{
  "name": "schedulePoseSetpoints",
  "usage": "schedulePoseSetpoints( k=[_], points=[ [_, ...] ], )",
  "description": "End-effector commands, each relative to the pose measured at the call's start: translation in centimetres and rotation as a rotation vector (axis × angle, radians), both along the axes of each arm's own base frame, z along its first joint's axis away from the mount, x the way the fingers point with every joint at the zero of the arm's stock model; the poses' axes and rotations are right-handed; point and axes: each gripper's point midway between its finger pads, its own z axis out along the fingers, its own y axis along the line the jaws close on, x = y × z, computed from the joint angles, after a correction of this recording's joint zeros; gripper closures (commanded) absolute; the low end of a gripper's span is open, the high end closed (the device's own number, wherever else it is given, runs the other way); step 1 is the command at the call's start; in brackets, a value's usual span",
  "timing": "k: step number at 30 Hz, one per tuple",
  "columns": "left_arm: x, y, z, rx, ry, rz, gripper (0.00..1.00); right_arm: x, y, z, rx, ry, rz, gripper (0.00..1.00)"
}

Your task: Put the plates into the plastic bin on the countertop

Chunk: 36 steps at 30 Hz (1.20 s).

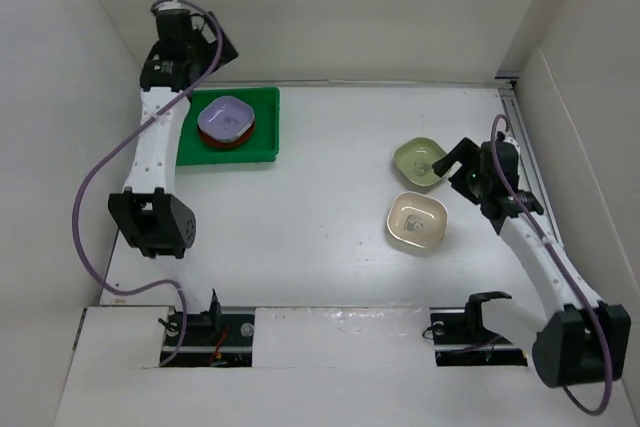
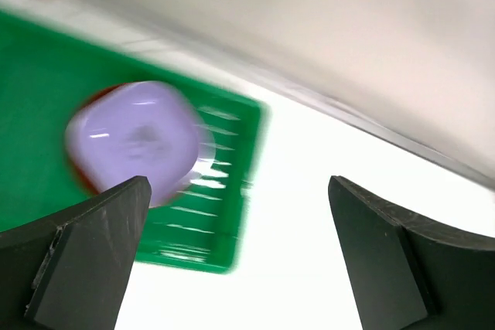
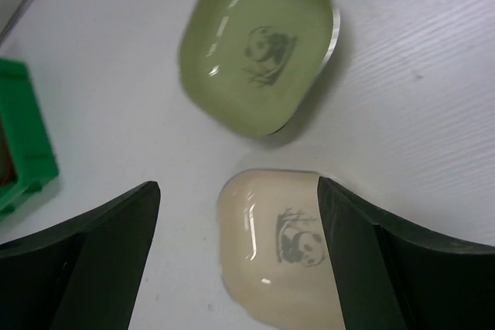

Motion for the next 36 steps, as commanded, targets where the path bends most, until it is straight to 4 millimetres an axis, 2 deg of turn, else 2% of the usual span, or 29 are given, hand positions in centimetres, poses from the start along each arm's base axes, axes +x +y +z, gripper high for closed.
schedulePoseSetpoints(
  k=[1, 2, 3, 4, 5, 7, 8, 9, 10, 11, 14, 15, 17, 18, 21, 23, 25, 26, 27, 30, 32, 33, 34, 35, 36],
  points=[
    [-1.7, -6.1, 1.0, 0.061, -0.019, -0.099, 0.0, 2.8, -3.0, -1.7, 0.002, 0.006, -0.143, 0.13],
    [-2.2, -8.8, 1.0, 0.075, -0.021, -0.154, 0.0, 3.4, -3.4, -2.0, 0.01, 0.015, -0.159, 0.13],
    [-2.4, -10.1, 1.0, 0.074, -0.022, -0.18, 0.0, 4.2, -3.5, -1.5, 0.006, 0.012, -0.167, 0.15],
    [-2.8, -11.6, 1.0, 0.083, -0.024, -0.223, 0.0, 4.9, -3.8, -2.9, -0.007, 0.045, -0.18, 0.17],
    [-3.5, -14.1, 0.8, 0.092, -0.016, -0.267, 0.0, 5.4, -4.4, -3.3, -0.014, 0.06, -0.201, 0.18],
    [-4.1, -16.5, 0.3, 0.107, -0.009, -0.329, 0.0, 6.8, -5.1, -3.5, -0.022, 0.075, -0.223, 0.19],
    [-4.2, -17.4, -0.1, 0.112, 0.001, -0.359, 0.0, 7.4, -5.5, -5.1, -0.026, 0.121, -0.232, 0.21],
    [-4.5, -18.3, -0.7, 0.103, 0.019, -0.392, 0.0, 7.8, -5.5, -5.5, -0.028, 0.133, -0.232, 0.21],
    [-4.4, -18.7, -0.5, 0.1, 0.012, -0.414, 0.0, 8.6, -5.7, -5.4, -0.036, 0.131, -0.243, 0.22],
    [-4.5, -19.0, -0.8, 0.095, 0.028, -0.428, 0.0, 9.0, -5.9, -6.8, -0.045, 0.167, -0.25, 0.22],
    [-4.9, -19.9, -0.9, 0.086, 0.034, -0.495, 0.0, 10.8, -6.5, -7.1, -0.058, 0.161, -0.262, 0.25],
    [-4.9, -19.9, -0.9, 0.086, 0.034, -0.495, 0.0, 11.1, -6.6, -8.3, -0.072, 0.189, -0.253, 0.25],
    [-5.1, -20.3, -1.0, 0.098, 0.032, -0.512, 0.0, 12.0, -7.2, -8.7, -0.083, 0.199, -0.256, 0.33],
    [-5.0, -20.4, -1.4, 0.1, 0.041, -0.513, 0.0, 11.9, -6.8, -10.1, -0.074, 0.242, -0.239, 0.35],
    [-4.8, -20.5, -1.8, 0.101, 0.052, -0.513, 0.0, 11.8, -6.9, -11.1, -0.059, 0.266, -0.232, 0.46],
    [-4.8, -20.9, -2.3, 0.091, 0.063, -0.533, 0.0, 12.0, -6.7, -11.8, -0.053, 0.282, -0.223, 0.59],
    [-4.7, -21.2, -2.9, 0.086, 0.076, -0.543, 0.0, 12.5, -6.6, -12.2, -0.048, 0.296, -0.216, 0.59],
    [-4.6, -21.4, -3.5, 0.082, 0.088, -0.553, 0.0, 12.7, -6.4, -12.3, -0.042, 0.297, -0.209, 0.62],
    [-4.7, -21.6, -3.5, 0.074, 0.089, -0.566, 0.0, 13.0, -6.0, -12.3, -0.026, 0.297, -0.19, 0.74],
    [-4.8, -22.5, -4.6, 0.05, 0.115, -0.609, 0.0, 14.3, -5.5, -12.2, 0.008, 0.289, -0.187, 0.98],
    [-4.7, -23.1, -5.5, 0.06, 0.125, -0.624, 0.0, 15.9, -3.6, -10.9, 0.031, 0.254, -0.157, 1.0],
    [-5.1, -23.6, -5.9, 0.074, 0.131, -0.645, 0.0, 16.8, -2.1, -9.4, 0.021, 0.225, -0.13, 1.0],
    [-4.9, -23.7, -6.8, 0.076, 0.148, -0.645, 0.0, 16.5, -1.3, -9.6, 0.008, 0.235, -0.12, 1.0],
    [-4.6, -23.8, -7.8, 0.078, 0.168, -0.645, 0.0, 17.6, -0.2, -7.7, 0.011, 0.194, -0.11, 1.0],
    [-4.6, -23.9, -8.4, 0.074, 0.179, -0.653, 0.0, 17.9, 0.9, -7.2, 0.004, 0.19, -0.093, 1.0]
  ],
)
